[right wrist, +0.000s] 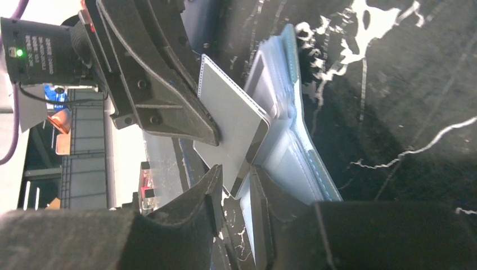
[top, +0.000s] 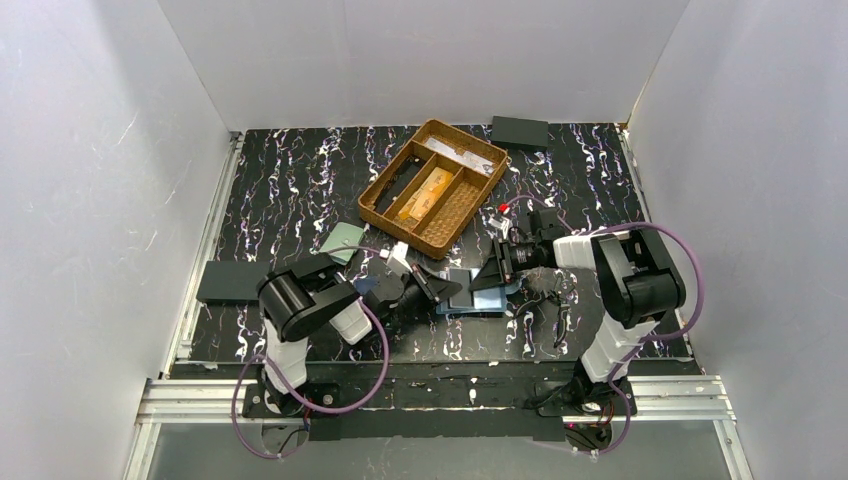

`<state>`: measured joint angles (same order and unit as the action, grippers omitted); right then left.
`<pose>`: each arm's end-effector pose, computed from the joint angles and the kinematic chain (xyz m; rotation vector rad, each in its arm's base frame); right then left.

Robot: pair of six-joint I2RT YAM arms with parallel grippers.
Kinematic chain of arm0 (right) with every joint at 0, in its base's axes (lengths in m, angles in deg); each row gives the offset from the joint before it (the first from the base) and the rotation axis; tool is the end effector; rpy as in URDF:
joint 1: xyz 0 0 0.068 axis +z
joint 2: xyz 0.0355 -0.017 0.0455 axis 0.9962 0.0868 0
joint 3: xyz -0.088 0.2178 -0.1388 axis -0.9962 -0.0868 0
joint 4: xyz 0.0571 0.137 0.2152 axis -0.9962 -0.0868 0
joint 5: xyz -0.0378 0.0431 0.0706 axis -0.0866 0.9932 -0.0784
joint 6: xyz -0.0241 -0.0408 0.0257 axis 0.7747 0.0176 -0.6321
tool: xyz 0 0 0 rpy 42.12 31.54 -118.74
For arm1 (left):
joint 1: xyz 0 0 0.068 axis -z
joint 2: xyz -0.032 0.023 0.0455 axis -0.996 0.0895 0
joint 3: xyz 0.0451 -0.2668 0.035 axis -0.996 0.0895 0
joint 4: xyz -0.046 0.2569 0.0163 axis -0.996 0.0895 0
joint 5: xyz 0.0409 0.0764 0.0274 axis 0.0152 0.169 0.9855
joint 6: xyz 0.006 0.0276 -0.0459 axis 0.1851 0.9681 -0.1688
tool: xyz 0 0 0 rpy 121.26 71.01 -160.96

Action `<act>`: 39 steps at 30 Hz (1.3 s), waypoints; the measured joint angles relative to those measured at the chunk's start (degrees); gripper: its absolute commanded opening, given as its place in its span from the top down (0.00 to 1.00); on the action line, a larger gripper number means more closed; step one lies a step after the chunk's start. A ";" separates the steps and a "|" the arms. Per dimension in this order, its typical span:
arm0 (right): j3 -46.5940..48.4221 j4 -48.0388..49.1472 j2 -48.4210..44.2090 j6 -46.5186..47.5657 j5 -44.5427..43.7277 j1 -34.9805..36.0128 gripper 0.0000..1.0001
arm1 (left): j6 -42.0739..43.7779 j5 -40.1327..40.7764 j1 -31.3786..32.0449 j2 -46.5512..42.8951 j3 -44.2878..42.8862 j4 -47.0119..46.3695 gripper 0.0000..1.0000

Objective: Take the credit cards out of the card holder
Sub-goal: Remove the credit card from the card holder.

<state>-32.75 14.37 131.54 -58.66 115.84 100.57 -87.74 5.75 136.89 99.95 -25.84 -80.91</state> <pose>0.2809 0.1117 0.1289 -0.5702 2.3158 1.6212 0.1808 -0.2315 0.1219 -0.3044 1.8699 -1.5752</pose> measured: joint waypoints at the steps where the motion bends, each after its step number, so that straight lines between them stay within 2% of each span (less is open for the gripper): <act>1: 0.00 -0.15 0.70 0.00 -0.55 -0.04 0.67 | -0.57 0.39 0.22 1.01 -0.04 -0.37 1.00; 6: 0.00 -1.73 3.43 0.39 -2.95 -0.02 0.62 | -3.39 1.77 1.49 5.81 -0.44 -1.95 1.00; 9: 0.02 -2.84 3.89 1.14 -4.02 0.22 0.60 | -5.60 2.29 1.90 7.98 -0.52 -3.13 0.96; 17: 0.52 -5.27 3.89 3.17 -6.16 0.31 0.58 | -8.50 2.69 2.34 9.16 -0.09 -5.57 0.79; 27: 0.94 -6.19 3.89 3.52 -6.82 0.39 0.58 | -8.48 2.49 2.45 6.71 1.90 -4.37 0.76; 31: 0.98 -6.23 3.89 3.58 -6.80 0.39 0.58 | -8.02 2.25 2.43 5.11 3.17 -3.43 0.78; 33: 0.98 -6.25 3.91 3.65 -6.80 0.39 0.58 | -8.02 2.14 2.43 5.05 3.43 -3.41 0.84; 36: 1.01 -6.27 3.93 3.74 -6.75 0.39 0.57 | -7.93 1.81 2.32 5.09 3.43 -2.97 1.00; 39: 1.07 -6.38 3.96 3.74 -6.73 0.39 0.57 | -7.87 1.07 2.05 5.49 3.30 -2.82 1.00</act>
<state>-31.68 7.99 135.50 -54.92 109.10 100.96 -95.61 6.82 138.95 105.44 -22.54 -83.73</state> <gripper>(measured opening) 0.424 0.018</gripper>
